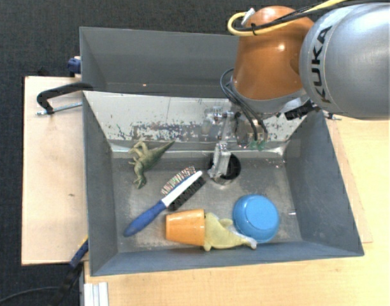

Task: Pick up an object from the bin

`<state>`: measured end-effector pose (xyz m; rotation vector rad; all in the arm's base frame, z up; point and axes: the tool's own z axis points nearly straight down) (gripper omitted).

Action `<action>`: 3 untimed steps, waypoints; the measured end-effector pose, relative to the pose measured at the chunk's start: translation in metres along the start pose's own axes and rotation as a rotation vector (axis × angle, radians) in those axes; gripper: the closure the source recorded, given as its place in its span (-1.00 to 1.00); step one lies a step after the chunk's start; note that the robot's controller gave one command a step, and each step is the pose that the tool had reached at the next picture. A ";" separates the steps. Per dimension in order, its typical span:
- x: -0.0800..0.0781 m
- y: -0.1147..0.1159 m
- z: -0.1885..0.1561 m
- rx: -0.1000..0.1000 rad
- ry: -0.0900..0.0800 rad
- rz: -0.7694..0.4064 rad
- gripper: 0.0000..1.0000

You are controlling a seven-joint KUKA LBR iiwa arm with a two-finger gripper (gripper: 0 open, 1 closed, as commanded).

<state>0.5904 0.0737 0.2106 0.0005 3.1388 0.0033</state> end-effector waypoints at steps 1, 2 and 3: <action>0.058 0.039 0.112 -0.006 -0.031 -0.204 -1.00; 0.060 0.036 0.114 0.000 -0.023 -0.204 1.00; 0.039 0.030 0.007 0.001 -0.011 -0.263 1.00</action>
Offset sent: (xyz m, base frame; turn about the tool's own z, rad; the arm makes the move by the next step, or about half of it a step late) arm -0.0722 0.0383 -0.1310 -0.2075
